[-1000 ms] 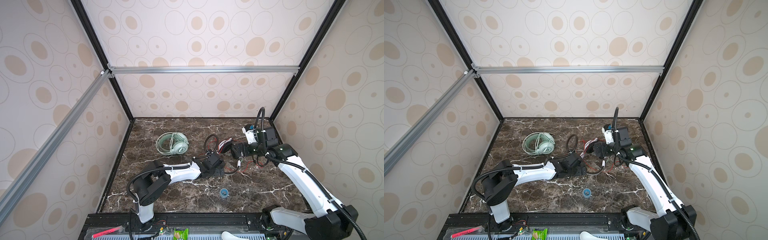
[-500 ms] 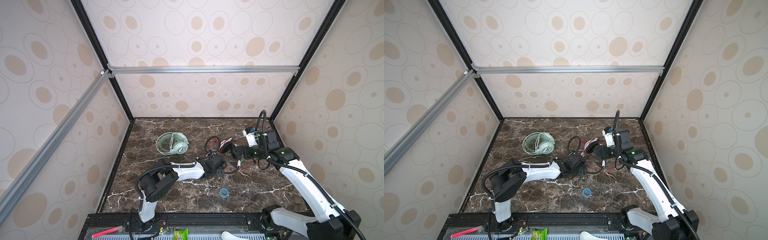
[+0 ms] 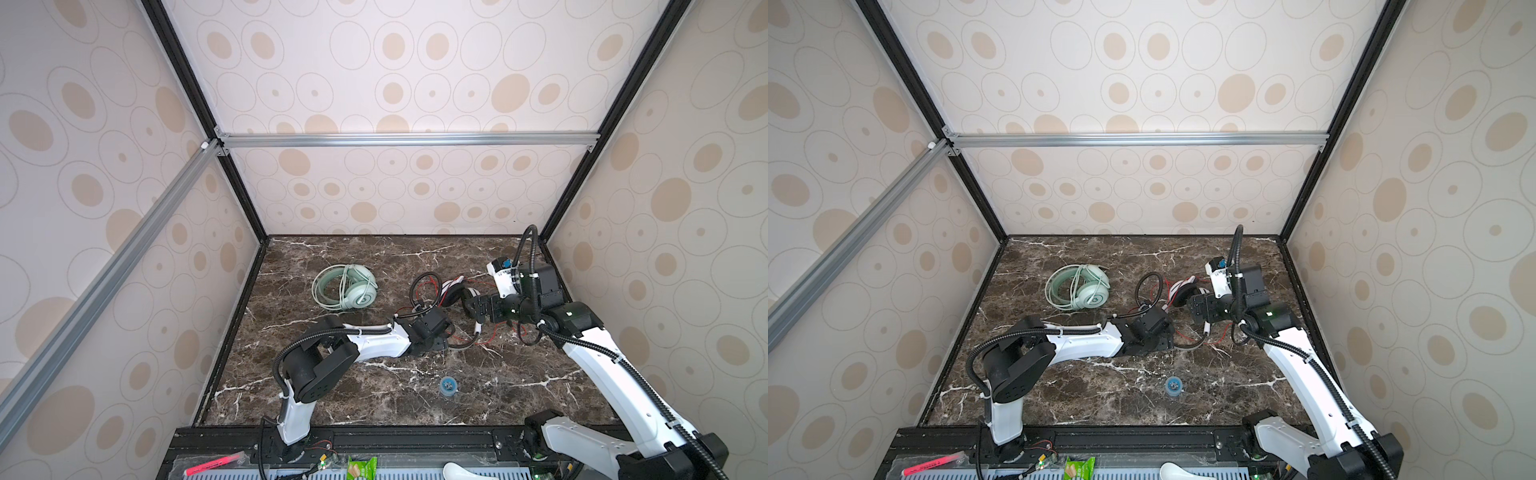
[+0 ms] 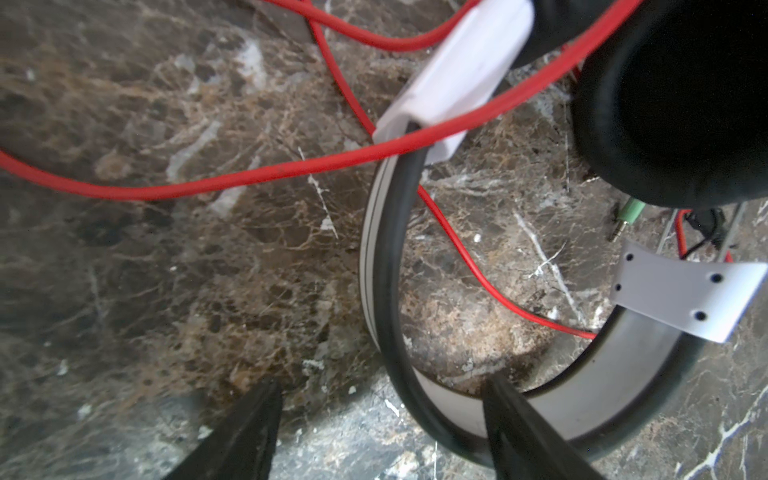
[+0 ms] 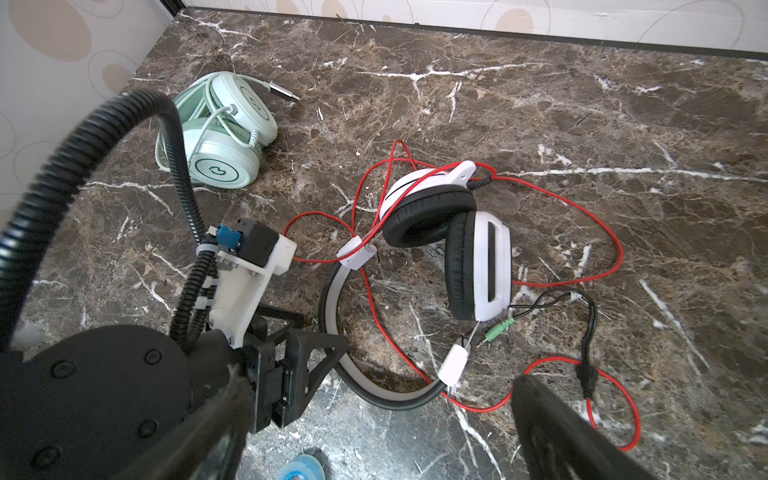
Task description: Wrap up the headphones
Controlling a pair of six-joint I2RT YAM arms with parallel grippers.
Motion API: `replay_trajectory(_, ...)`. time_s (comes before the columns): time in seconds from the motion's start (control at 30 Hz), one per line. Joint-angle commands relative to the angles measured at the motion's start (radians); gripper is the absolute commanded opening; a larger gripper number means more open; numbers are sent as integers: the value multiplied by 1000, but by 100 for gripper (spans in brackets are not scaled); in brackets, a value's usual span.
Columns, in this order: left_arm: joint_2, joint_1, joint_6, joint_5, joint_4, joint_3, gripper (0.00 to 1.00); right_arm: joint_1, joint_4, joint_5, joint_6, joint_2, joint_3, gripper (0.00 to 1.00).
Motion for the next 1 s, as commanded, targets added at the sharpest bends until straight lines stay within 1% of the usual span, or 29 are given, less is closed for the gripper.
replay_trajectory(0.0, 39, 3, -22, -16, -34, 59, 69, -1, 3, 0, -28, -4, 2, 100)
replay_trajectory(0.1, 63, 1, -12, -12, -56, 86, 60, 0, 1, 4, -37, -10, 3, 100)
replay_trajectory(0.2, 62, 2, -4, -22, -78, 89, 44, -1, -4, 16, -49, -20, -3, 100)
replay_trajectory(0.27, 54, 7, 10, -32, -87, 82, 35, -1, -6, 26, -54, -28, -4, 100)
replay_trajectory(0.33, 42, 21, 40, -41, -110, 81, 23, -1, -9, 30, -59, -31, -4, 100)
replay_trajectory(0.4, 25, 39, 79, -57, -141, 80, 14, -1, -10, 29, -59, -31, 1, 100)
replay_trajectory(0.53, -26, 89, 196, -80, -168, 72, 9, -1, -13, 20, -58, -22, 14, 100)
replay_trajectory(0.6, -49, 121, 282, -74, -183, 83, 5, -1, -14, 17, -56, -18, 25, 100)
replay_trajectory(0.7, -56, 180, 407, -50, -229, 120, 1, -1, -11, 13, -52, -11, 35, 100)
replay_trajectory(0.73, -53, 205, 444, -46, -255, 139, 0, -1, -8, 9, -49, -9, 39, 100)
replay_trajectory(0.83, -38, 247, 555, -58, -316, 209, 0, -1, -2, 1, -42, -3, 41, 100)
replay_trajectory(0.97, 39, 257, 745, -61, -446, 351, 0, -1, 0, -3, -37, -2, 41, 100)
